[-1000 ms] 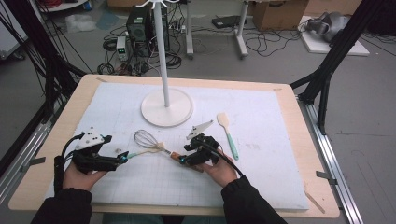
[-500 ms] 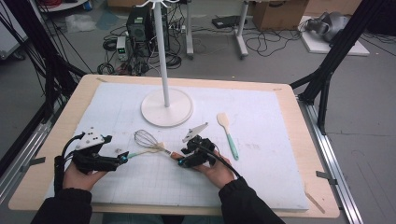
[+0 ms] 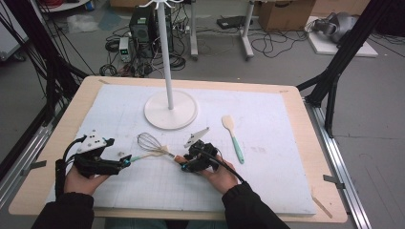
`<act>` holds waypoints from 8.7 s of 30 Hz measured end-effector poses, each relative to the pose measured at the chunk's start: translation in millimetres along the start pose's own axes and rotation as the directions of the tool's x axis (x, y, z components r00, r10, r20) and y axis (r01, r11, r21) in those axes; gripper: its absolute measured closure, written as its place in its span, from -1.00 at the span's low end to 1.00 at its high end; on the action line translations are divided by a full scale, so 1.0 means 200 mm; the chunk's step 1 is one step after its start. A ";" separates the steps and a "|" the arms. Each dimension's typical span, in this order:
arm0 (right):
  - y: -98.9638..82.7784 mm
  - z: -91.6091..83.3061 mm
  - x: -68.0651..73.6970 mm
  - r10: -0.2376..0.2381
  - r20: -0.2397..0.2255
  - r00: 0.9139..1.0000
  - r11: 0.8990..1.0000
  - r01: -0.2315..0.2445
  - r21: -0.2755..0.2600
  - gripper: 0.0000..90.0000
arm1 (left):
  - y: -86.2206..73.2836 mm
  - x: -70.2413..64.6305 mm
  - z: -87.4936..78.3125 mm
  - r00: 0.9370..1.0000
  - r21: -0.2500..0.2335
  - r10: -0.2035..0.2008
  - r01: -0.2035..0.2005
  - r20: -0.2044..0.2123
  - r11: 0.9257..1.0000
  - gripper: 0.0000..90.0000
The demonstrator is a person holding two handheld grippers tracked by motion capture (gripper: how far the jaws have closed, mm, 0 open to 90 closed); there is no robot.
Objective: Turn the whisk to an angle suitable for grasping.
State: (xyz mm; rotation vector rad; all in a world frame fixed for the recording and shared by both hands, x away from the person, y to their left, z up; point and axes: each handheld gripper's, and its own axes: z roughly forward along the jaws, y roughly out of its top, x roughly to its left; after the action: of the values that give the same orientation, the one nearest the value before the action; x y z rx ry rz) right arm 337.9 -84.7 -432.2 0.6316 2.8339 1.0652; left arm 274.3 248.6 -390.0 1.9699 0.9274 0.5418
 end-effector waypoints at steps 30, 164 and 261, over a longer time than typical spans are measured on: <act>0.00 0.01 0.03 -0.004 0.052 0.999 1.000 0.003 0.012 0.51 | 0.00 0.00 0.00 1.000 0.001 0.006 -0.006 0.001 1.000 -0.70; 0.19 -0.36 0.13 -0.229 -0.056 0.972 0.971 0.224 -0.078 0.56 | 0.35 -0.30 0.05 0.914 0.018 0.319 -0.334 0.251 0.943 -0.37; 0.40 -0.57 0.18 -0.205 -0.152 0.967 0.904 0.128 -0.407 0.60 | 0.55 -0.38 0.13 0.835 -0.041 0.321 -0.339 0.446 0.940 0.59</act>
State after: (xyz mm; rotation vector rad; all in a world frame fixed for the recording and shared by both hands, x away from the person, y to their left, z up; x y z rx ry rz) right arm 311.7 -87.7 -290.8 0.2561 2.6289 1.6775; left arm 288.0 137.3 -311.6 2.1787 0.3093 0.2333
